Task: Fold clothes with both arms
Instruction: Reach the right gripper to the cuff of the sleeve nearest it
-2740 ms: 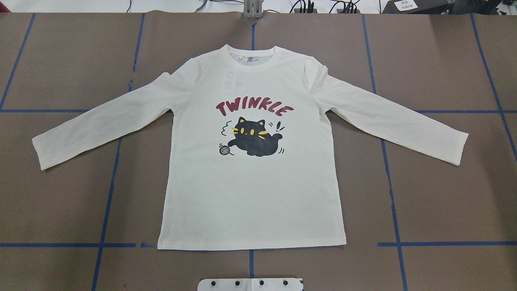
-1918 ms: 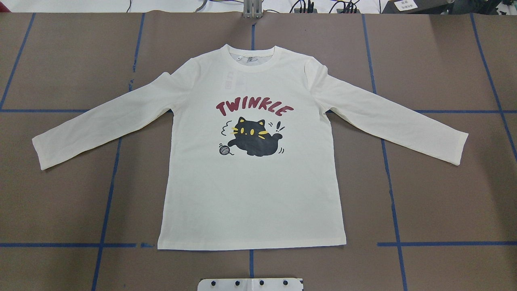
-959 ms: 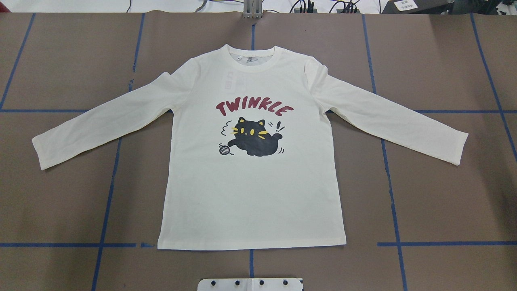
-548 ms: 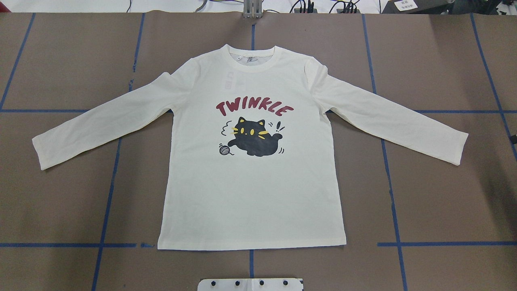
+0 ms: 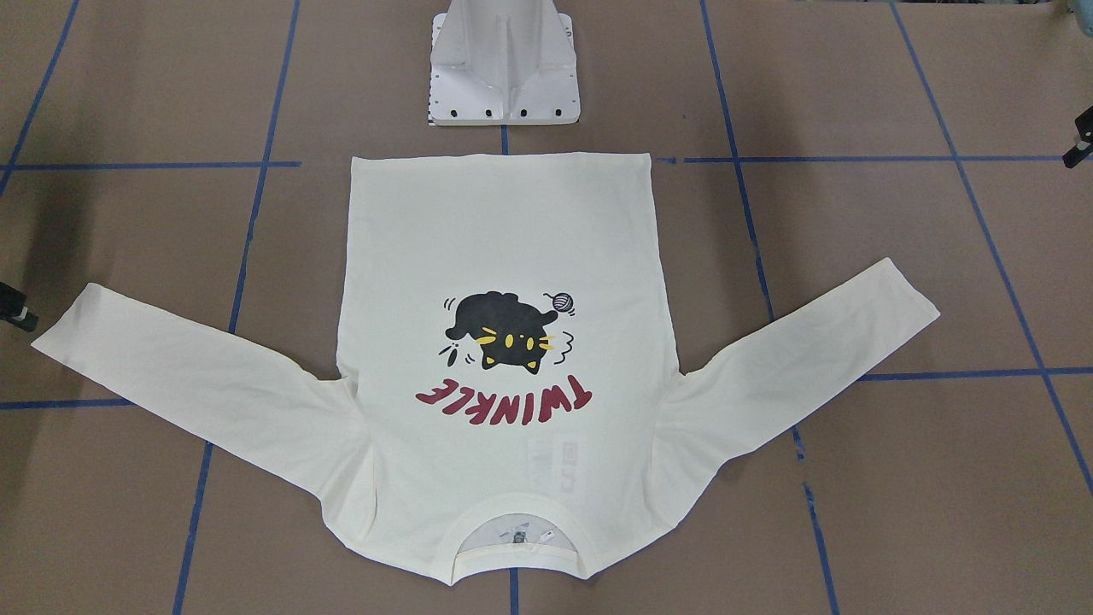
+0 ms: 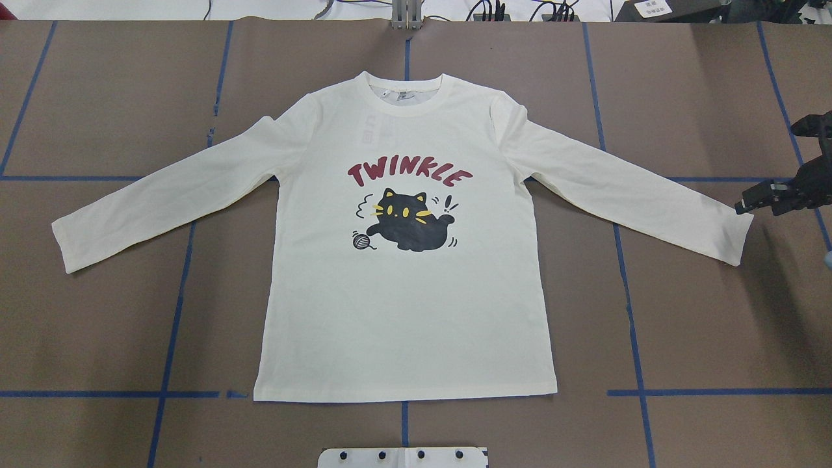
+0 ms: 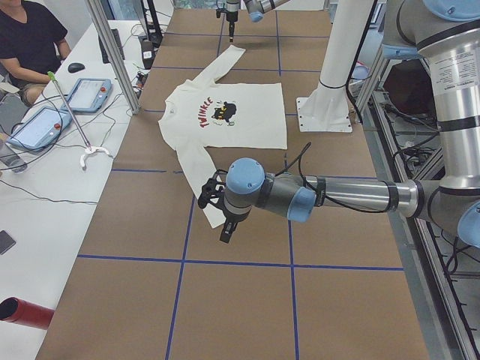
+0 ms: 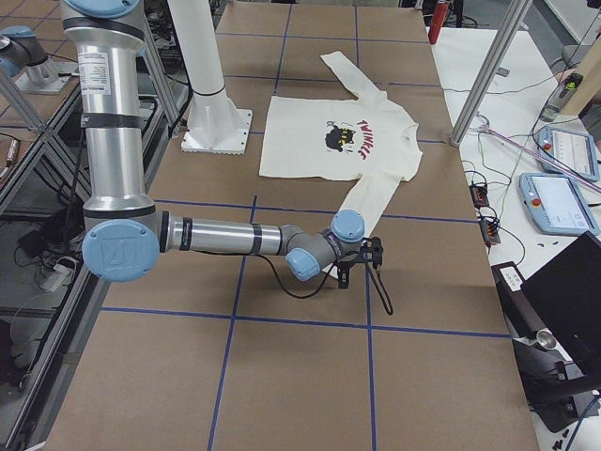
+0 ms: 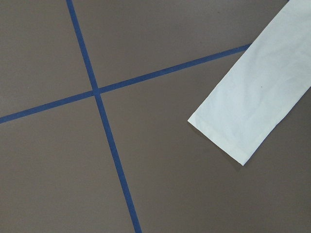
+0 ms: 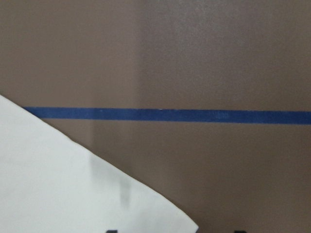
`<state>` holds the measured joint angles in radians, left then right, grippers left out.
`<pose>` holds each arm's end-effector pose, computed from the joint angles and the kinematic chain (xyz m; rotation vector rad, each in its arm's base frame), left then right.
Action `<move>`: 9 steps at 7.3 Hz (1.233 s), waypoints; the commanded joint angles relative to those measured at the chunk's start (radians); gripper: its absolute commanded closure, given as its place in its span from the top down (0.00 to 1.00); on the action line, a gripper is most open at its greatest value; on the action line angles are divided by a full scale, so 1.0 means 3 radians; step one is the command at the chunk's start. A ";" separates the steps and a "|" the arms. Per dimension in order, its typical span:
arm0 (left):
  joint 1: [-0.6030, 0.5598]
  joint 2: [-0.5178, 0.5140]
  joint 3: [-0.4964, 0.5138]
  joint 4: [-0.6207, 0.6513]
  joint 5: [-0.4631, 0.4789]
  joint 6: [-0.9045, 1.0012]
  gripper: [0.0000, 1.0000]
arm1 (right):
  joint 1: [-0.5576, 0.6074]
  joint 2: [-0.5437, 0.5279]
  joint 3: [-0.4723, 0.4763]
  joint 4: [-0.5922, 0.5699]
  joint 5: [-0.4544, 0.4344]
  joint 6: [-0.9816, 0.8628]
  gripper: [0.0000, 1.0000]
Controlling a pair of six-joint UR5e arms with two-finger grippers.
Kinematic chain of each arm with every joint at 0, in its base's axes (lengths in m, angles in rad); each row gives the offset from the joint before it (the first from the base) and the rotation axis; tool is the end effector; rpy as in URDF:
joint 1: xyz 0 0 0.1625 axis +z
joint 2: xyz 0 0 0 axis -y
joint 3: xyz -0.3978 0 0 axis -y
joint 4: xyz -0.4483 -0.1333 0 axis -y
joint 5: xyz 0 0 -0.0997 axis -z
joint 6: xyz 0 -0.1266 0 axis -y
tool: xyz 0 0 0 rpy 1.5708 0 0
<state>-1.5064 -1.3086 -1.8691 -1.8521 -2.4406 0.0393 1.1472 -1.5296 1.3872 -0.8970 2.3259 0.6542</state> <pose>-0.0065 -0.4665 0.5770 0.2867 0.8674 0.2344 -0.2013 -0.5595 0.6525 0.0557 -0.8904 0.0145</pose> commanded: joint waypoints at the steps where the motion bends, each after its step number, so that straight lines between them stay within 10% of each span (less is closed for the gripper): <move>1: 0.0000 0.0005 -0.0003 -0.0003 0.0000 0.0007 1.00 | -0.0030 0.0057 -0.0109 0.0009 -0.0017 0.0023 0.78; 5: 0.0000 0.0011 0.0008 -0.0003 0.0005 0.0007 1.00 | -0.0035 0.0057 -0.0135 0.0019 -0.0017 0.0023 0.00; 9: 0.0000 0.0016 0.0023 -0.0003 0.0000 0.0012 1.00 | -0.0030 0.0022 0.0282 -0.0001 0.0090 0.0119 0.00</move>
<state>-1.5064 -1.3040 -1.8649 -1.8527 -2.4397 0.0419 1.1371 -1.5136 1.3957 -0.8927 2.3363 0.6681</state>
